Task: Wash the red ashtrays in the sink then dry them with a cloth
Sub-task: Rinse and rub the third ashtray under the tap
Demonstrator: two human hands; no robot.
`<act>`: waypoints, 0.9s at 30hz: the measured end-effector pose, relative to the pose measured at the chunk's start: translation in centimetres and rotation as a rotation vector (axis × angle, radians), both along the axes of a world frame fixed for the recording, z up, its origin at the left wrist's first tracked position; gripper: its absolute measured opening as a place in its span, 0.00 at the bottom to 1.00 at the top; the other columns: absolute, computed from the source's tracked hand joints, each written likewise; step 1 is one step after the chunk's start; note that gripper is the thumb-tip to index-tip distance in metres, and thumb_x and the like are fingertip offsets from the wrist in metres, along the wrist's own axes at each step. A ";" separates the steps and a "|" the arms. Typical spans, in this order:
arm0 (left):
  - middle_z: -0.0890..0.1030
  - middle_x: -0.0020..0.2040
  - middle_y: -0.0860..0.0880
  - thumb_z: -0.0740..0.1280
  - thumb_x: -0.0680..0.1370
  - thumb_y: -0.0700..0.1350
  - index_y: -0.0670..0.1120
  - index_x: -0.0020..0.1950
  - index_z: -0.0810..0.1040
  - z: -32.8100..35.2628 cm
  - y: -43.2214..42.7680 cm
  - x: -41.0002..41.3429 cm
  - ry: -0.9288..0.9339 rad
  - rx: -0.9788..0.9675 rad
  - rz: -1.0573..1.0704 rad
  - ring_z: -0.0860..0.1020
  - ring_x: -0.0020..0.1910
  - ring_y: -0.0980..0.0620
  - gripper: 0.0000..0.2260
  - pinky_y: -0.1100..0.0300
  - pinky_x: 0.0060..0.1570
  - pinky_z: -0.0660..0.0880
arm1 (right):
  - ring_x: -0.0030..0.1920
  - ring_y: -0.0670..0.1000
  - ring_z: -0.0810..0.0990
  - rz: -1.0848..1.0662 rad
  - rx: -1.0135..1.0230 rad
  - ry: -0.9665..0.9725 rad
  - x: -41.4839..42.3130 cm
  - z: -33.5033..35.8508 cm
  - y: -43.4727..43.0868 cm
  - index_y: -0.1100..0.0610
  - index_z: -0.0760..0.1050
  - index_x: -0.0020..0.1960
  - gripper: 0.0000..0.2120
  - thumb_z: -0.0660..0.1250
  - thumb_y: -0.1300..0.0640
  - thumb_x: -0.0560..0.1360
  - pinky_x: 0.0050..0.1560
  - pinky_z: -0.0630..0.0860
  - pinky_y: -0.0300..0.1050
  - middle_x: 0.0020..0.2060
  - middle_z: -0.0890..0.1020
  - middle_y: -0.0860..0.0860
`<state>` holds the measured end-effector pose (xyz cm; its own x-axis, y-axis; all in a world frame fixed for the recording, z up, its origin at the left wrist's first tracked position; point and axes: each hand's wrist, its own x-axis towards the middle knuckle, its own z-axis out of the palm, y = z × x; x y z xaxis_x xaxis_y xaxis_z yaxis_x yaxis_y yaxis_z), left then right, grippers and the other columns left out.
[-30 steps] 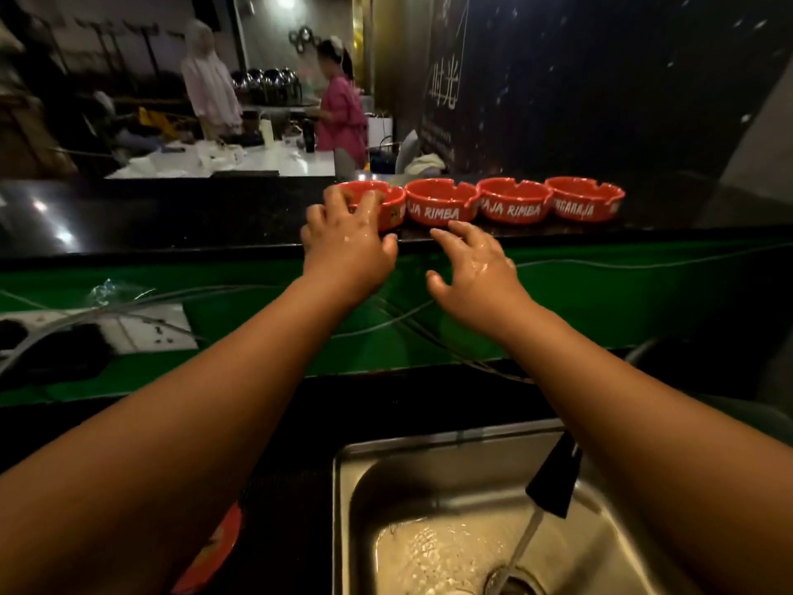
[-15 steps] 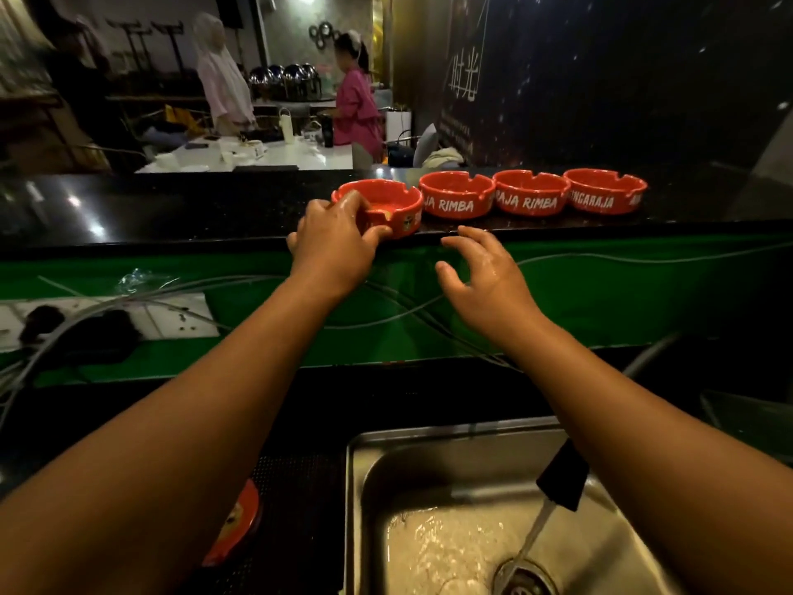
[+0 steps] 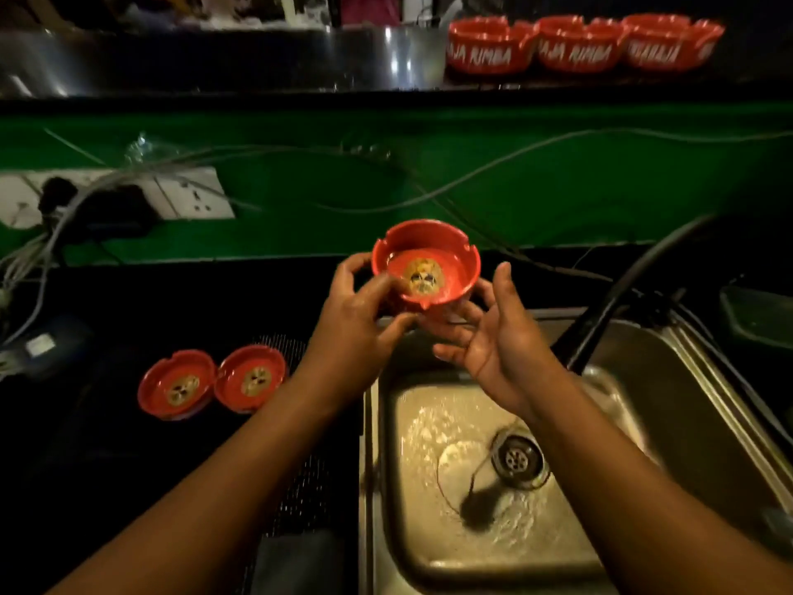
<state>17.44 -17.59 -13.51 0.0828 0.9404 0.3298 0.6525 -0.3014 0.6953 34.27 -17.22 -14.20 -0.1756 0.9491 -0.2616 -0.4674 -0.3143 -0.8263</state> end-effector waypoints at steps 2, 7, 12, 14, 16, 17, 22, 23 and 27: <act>0.66 0.69 0.43 0.75 0.70 0.43 0.44 0.51 0.79 -3.3 -1.6 0.1 0.009 -0.076 -0.081 0.69 0.62 0.51 0.12 0.61 0.59 0.72 | 0.50 0.57 0.83 0.018 -0.065 -0.014 0.6 -2.9 -1.9 0.50 0.72 0.63 0.31 0.53 0.33 0.70 0.39 0.76 0.47 0.54 0.83 0.55; 0.61 0.68 0.53 0.75 0.70 0.44 0.45 0.51 0.79 -10.4 -4.8 1.6 -0.013 -0.223 -0.256 0.69 0.64 0.55 0.12 0.72 0.59 0.69 | 0.48 0.57 0.84 -0.019 -0.235 -0.133 2.9 -9.2 -5.9 0.54 0.72 0.64 0.25 0.56 0.39 0.75 0.43 0.78 0.50 0.55 0.82 0.57; 0.63 0.70 0.51 0.71 0.72 0.50 0.52 0.61 0.73 -15.5 -6.0 3.7 -0.061 -0.455 -0.367 0.69 0.65 0.58 0.18 0.68 0.60 0.70 | 0.54 0.60 0.81 -0.089 -0.431 -0.206 6.1 -15.0 -7.5 0.57 0.72 0.60 0.10 0.58 0.56 0.81 0.43 0.81 0.55 0.59 0.79 0.60; 0.65 0.69 0.52 0.68 0.76 0.48 0.55 0.65 0.67 -16.9 -6.3 4.9 -0.144 -0.607 -0.331 0.72 0.64 0.54 0.19 0.57 0.60 0.74 | 0.57 0.60 0.80 -0.106 -0.490 -0.178 7.7 -16.8 -7.6 0.56 0.71 0.64 0.13 0.60 0.56 0.80 0.48 0.81 0.59 0.60 0.79 0.59; 0.69 0.69 0.53 0.63 0.80 0.48 0.56 0.68 0.65 -18.2 -6.6 6.0 -0.162 -0.733 -0.267 0.75 0.62 0.52 0.17 0.56 0.57 0.74 | 0.58 0.60 0.80 -0.149 -0.553 -0.118 9.2 -18.1 -7.3 0.55 0.70 0.66 0.17 0.64 0.54 0.78 0.47 0.80 0.58 0.60 0.79 0.58; 0.70 0.68 0.53 0.61 0.81 0.48 0.57 0.68 0.65 -19.0 -6.6 6.5 -0.159 -0.769 -0.246 0.76 0.60 0.52 0.16 0.58 0.55 0.74 | 0.58 0.60 0.79 -0.174 -0.582 -0.093 9.9 -18.6 -7.0 0.55 0.70 0.67 0.18 0.64 0.55 0.78 0.46 0.80 0.56 0.60 0.79 0.58; 0.74 0.65 0.48 0.55 0.82 0.53 0.65 0.59 0.68 -20.9 -4.9 9.4 -0.426 -1.025 -0.035 0.76 0.58 0.48 0.08 0.49 0.57 0.74 | 0.60 0.61 0.77 -0.161 -0.616 -0.029 10.7 -19.6 -4.7 0.53 0.69 0.66 0.18 0.63 0.62 0.77 0.50 0.80 0.57 0.61 0.76 0.59; 0.74 0.65 0.48 0.54 0.83 0.52 0.60 0.61 0.68 -20.9 -4.4 9.9 -0.523 -1.089 0.033 0.77 0.57 0.47 0.09 0.51 0.55 0.74 | 0.60 0.61 0.76 -0.131 -0.618 -0.037 10.6 -19.6 -4.5 0.53 0.69 0.65 0.17 0.61 0.63 0.77 0.52 0.79 0.58 0.61 0.76 0.59; 0.75 0.65 0.46 0.50 0.83 0.56 0.52 0.66 0.70 -21.8 -2.9 10.6 -0.666 -1.205 0.186 0.77 0.59 0.42 0.17 0.45 0.61 0.73 | 0.58 0.60 0.78 0.030 -0.675 -0.115 11.7 -19.9 -5.7 0.53 0.70 0.62 0.12 0.62 0.56 0.79 0.53 0.79 0.59 0.58 0.78 0.56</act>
